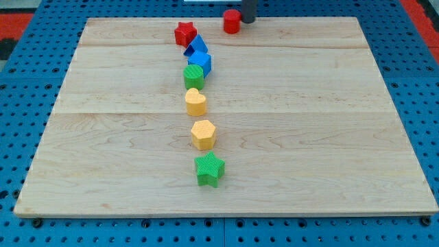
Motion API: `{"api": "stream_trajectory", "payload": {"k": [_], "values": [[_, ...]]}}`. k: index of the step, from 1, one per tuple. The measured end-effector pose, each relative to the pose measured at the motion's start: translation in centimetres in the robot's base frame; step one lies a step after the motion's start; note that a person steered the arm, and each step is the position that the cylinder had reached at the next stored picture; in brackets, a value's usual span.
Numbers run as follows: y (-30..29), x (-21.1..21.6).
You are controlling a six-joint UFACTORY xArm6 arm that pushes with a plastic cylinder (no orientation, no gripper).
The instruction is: Push red circle towards red star
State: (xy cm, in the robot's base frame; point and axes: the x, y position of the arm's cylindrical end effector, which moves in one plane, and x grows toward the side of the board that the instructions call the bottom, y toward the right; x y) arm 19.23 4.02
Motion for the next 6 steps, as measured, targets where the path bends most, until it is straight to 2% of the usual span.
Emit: {"api": "stream_trajectory", "payload": {"k": [4, 6], "values": [[-2.6, 0.0], [-10.0, 0.0]]}}
